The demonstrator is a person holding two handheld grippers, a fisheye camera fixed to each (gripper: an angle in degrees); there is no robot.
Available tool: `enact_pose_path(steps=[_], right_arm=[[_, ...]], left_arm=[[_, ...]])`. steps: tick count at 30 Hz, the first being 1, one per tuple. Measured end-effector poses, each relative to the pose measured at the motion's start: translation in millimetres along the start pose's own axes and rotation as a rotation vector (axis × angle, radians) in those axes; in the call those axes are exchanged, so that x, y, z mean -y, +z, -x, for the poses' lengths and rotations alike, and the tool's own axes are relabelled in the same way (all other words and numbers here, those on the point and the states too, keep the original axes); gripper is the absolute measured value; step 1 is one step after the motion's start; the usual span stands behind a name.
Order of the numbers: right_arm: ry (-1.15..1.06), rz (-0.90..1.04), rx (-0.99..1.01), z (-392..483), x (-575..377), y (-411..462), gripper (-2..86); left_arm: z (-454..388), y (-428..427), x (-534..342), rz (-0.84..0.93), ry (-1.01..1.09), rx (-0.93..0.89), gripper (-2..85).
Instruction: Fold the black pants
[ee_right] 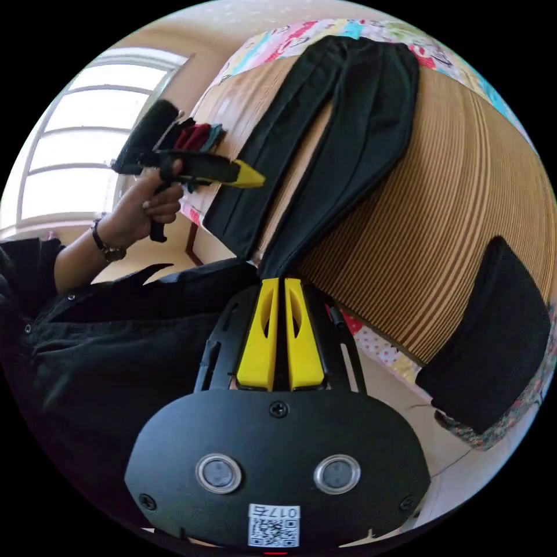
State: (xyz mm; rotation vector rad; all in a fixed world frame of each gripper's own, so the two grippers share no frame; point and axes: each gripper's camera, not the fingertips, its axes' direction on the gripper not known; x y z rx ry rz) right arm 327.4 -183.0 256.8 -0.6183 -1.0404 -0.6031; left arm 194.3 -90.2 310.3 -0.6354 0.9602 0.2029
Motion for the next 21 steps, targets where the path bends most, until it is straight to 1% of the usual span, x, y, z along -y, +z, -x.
enact_pose_path(steps=[2,3,5,6,7,8,9,10,11,12,14,15,16,17,18,20,21], right_arm=[[-0.139,0.02,-0.041,28,14,-2,2.0],[-0.165,0.017,-0.05,34,17,-3,2.0],[-0.251,0.013,-0.062,53,26,-4,2.1],[-0.272,0.015,-0.068,58,28,-4,2.1],[-0.317,0.019,-0.088,66,30,-3,2.1],[-0.364,0.026,-0.107,74,31,-1,2.2],[-0.384,0.027,-0.118,77,31,-1,2.2],[-0.414,0.029,-0.127,80,32,1,2.2],[-0.416,0.037,-0.117,77,33,1,2.2],[-0.417,0.042,-0.096,74,34,1,2.2],[-0.412,0.036,0.064,44,38,-9,2.2],[-0.411,0.027,0.11,33,41,-13,2.2],[-0.396,0.001,0.18,6,48,-24,2.1],[-0.361,-0.034,0.197,-26,60,-35,1.9],[-0.334,-0.051,0.187,-44,68,-40,1.9],[-0.204,-0.085,0.073,-125,111,-53,2.3],[-0.172,-0.094,0.036,-145,124,-55,2.6]], left_arm=[[-21,-10,7,-0.006,0.029,0.05,19.6],[-31,-11,12,0.027,0.042,0.079,20.8],[-37,-2,15,0.126,0.041,0.129,21.6],[-36,8,15,0.212,0.055,0.145,22.2],[-32,21,14,0.324,0.075,0.14,21.2],[-28,26,13,0.36,0.078,0.134,20.8],[-21,29,8,0.398,0.107,0.117,14.4],[-13,26,2,0.393,0.129,0.127,8.8],[-10,23,-2,0.387,0.139,0.124,6.3],[0,14,-8,0.362,0.142,0.08,3.3],[19,-3,-18,0.303,0.113,-0.025,1.8],[33,-15,-25,0.262,0.087,-0.084,1.2],[47,-25,-33,0.231,0.061,-0.117,0.8],[53,-29,-37,0.219,0.053,-0.122,0.6],[64,-37,-45,0.196,0.045,-0.127,0.3],[79,-47,-57,0.165,0.035,-0.142,0.1],[87,-52,-65,0.147,0.034,-0.159,0.0]])
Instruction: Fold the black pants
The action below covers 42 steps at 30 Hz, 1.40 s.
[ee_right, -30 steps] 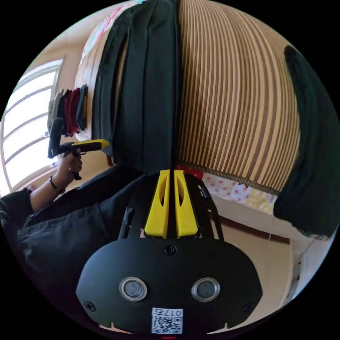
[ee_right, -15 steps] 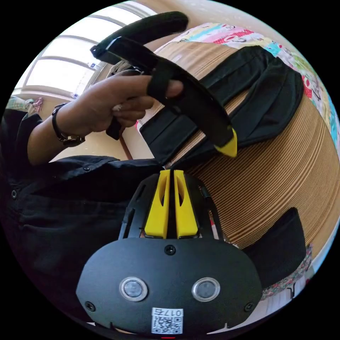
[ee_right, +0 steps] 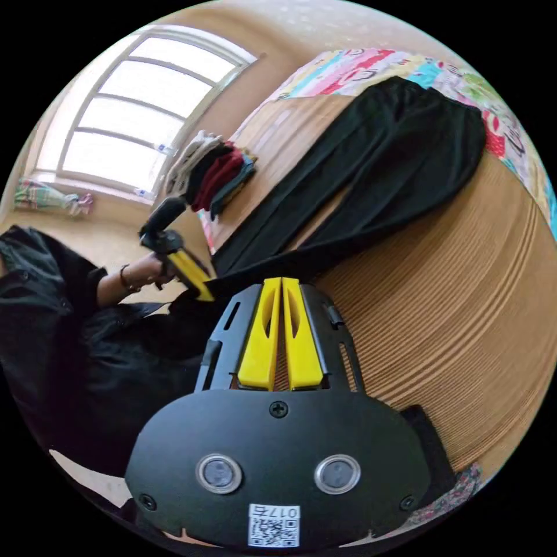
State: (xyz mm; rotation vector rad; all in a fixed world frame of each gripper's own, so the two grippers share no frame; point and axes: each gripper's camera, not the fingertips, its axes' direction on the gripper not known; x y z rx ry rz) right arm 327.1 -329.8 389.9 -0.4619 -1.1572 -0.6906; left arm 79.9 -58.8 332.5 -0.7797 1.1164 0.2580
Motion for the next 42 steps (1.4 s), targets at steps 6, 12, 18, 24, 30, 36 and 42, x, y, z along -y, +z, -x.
enact_pose_path(steps=[6,12,18,24,30,36,42], right_arm=[[0.447,-0.309,0.059,-199,85,-6,10.9],[0.7,-0.587,0.145,-273,145,9,12.6],[0.72,-0.509,-0.054,-265,219,11,5.3],[0.314,-0.47,-0.67,-88,338,12,2.9],[0.175,-0.42,-0.467,-3,459,96,2.6],[0.135,-0.322,-0.302,8,437,200,3.1],[0.015,-0.091,-0.118,61,249,264,5.4]], left_arm=[[27,-14,-41,-0.105,0.044,-0.102,-0.2],[59,-20,-72,-0.195,0.024,-0.256,-0.3],[91,-35,-104,-0.32,0.012,-0.421,-0.3],[141,-58,-177,-0.674,0.028,-0.975,-0.3],[194,-112,-256,-0.851,-0.141,-0.845,-0.1],[243,-166,-259,-0.676,-0.397,-0.178,0.1],[238,-172,-222,-0.473,-0.242,-0.077,-0.1]])
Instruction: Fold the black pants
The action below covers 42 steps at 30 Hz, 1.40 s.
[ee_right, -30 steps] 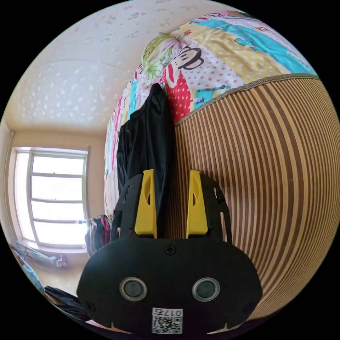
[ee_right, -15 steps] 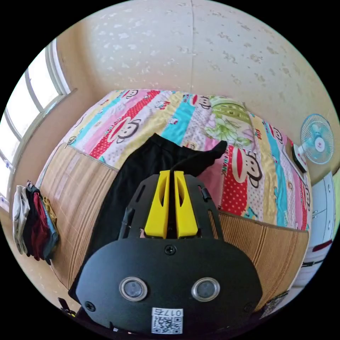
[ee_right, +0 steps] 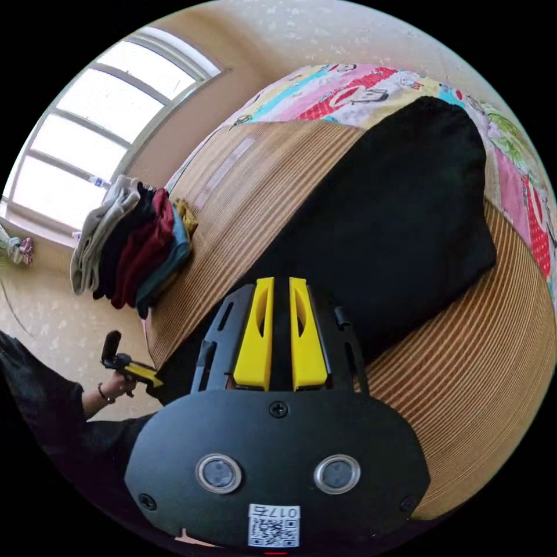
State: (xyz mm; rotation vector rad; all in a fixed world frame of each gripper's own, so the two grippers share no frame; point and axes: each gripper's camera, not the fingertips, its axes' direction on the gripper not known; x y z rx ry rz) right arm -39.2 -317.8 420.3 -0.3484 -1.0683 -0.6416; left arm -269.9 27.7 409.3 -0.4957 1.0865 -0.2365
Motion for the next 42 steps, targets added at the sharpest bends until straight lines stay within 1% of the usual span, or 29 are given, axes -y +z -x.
enact_pose_path(steps=[2,3,5,6,8,9,11,13,15,17,20,21,23,25,27,29,32,34,36,39,42], right_arm=[[0.054,0.136,0.036,19,-79,20,6.9],[0.077,0.169,0.05,24,-97,27,7.2],[0.1,0.339,0.125,51,-160,60,8.2],[0.111,0.365,0.121,57,-172,66,8.4],[0.213,0.302,0.108,73,-206,65,9.7],[0.231,0.309,0.117,76,-210,66,10.0],[0.25,0.401,0.126,87,-221,79,11.1],[0.247,0.38,0.102,97,-232,79,11.3],[0.304,0.35,0.119,100,-241,76,10.3],[0.389,0.334,0.171,100,-252,74,6.9],[0.446,0.282,0.179,100,-265,61,3.5],[0.454,0.27,0.195,99,-268,57,3.1],[0.483,0.222,0.242,100,-275,34,2.3],[0.471,0.18,0.233,109,-280,11,2.0],[0.441,0.165,0.201,119,-286,-5,1.9],[0.443,0.173,0.174,126,-301,-4,1.8],[0.493,0.176,0.221,116,-319,25,1.9],[0.508,0.205,0.203,110,-323,46,2.1],[0.516,0.241,0.18,105,-327,62,2.6],[0.504,0.299,0.161,102,-340,66,4.0],[0.541,0.223,0.195,85,-354,36,6.2]], left_arm=[[-4,2,5,0.04,0.014,0.001,-0.2],[-7,5,9,0.067,0.016,0.001,-0.2],[-11,9,16,0.115,0.024,0.015,-0.2],[-15,13,21,0.152,0.035,0.029,-0.2],[-21,18,28,0.208,0.053,0.05,-0.2],[-26,21,33,0.24,0.064,0.067,-0.2],[-34,26,38,0.283,0.079,0.096,-0.2],[-44,33,44,0.338,0.091,0.134,-0.2],[-52,38,47,0.369,0.106,0.163,-0.3],[-61,42,48,0.392,0.129,0.192,-0.3],[-71,48,49,0.426,0.161,0.22,-0.4],[-72,49,49,0.449,0.141,0.205,-0.4],[-75,46,49,0.476,0.119,0.112,-0.5],[-93,34,43,0.471,0.234,-0.109,-0.5],[-104,20,35,0.44,0.341,-0.238,-0.4],[-99,10,29,0.418,0.355,-0.268,-0.4],[-67,21,20,0.415,0.269,-0.126,-0.3],[-49,43,11,0.419,0.229,0.018,0.0],[-40,56,4,0.423,0.189,0.057,0.5],[-43,51,-3,0.374,0.163,0.083,3.0],[-67,28,-2,0.274,0.205,0.132,7.6]])
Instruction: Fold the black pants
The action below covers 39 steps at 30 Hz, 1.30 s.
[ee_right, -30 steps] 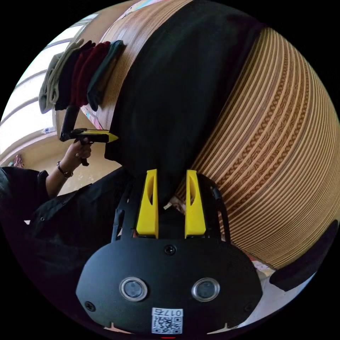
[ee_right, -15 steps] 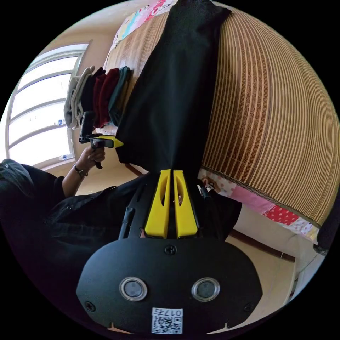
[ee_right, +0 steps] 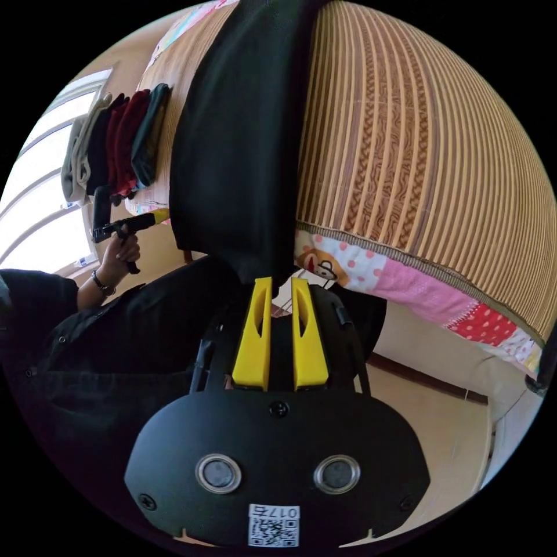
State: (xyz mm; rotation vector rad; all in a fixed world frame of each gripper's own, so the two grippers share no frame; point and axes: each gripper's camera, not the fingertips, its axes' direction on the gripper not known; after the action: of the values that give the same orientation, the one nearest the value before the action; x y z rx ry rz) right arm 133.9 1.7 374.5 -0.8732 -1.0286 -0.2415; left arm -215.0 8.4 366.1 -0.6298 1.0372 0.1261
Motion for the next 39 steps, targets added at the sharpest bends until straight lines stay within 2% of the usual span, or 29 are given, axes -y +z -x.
enact_pose_path(steps=[2,4,7,11,16,20,25,29,31,35,39], right_arm=[[0.009,-0.076,0.108,-23,7,-29,7.8],[0.011,-0.143,0.194,-44,21,-47,9.3],[0.001,-0.203,0.339,-79,63,-65,11.9],[-0.045,-0.299,0.527,-114,122,-85,14.0],[-0.048,-0.425,0.535,-119,167,-116,14.2],[-0.088,-0.406,0.447,-103,178,-128,14.1],[-0.128,-0.33,0.421,-93,151,-117,13.7],[-0.074,-0.347,0.544,-117,142,-117,11.9],[-0.064,-0.342,0.627,-129,147,-116,10.2],[-0.035,-0.326,0.772,-147,146,-120,5.2],[-0.125,-0.389,0.975,-146,107,-142,3.6]], left_arm=[[-11,-17,9,-0.091,0.031,-0.006,8.9],[-8,-24,39,-0.158,0.033,-0.09,11.4],[11,-13,94,-0.177,0.016,-0.179,12.7],[23,-4,157,-0.203,0.018,-0.194,14.1],[7,-4,225,-0.198,0.119,-0.105,12.4],[1,1,236,-0.189,0.132,-0.069,11.6],[6,15,222,-0.17,0.077,-0.135,12.4],[24,17,229,-0.147,0.006,-0.187,9.8],[39,21,240,-0.112,-0.031,-0.27,7.0],[48,22,247,-0.068,-0.013,-0.349,4.8],[44,1,220,-0.152,0.086,-0.616,4.0]])
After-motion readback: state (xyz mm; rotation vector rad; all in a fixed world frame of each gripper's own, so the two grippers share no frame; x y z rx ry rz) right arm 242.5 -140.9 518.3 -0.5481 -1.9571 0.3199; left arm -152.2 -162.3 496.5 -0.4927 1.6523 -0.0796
